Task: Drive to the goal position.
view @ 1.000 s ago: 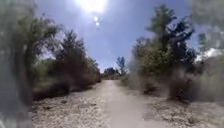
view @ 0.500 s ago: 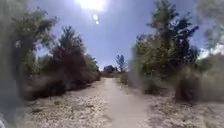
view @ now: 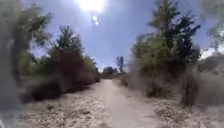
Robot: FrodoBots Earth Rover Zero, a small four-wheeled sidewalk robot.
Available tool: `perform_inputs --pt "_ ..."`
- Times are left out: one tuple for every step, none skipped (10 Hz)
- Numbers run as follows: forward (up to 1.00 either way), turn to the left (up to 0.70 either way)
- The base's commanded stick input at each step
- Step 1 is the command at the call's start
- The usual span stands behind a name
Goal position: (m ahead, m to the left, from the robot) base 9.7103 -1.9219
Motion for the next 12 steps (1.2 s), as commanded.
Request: perform_inputs --pt "0.44 0.02" --pt "0.44 0.02" --pt "0.44 0.03" --pt "0.44 0.13" --pt "0.44 0.2" --pt "0.44 0.16" --pt "0.44 0.03" --pt "0.44 0.02" --pt "0.44 0.02" --pt "0.44 0.02" --pt "0.44 0.02" --pt "0.44 0.02"
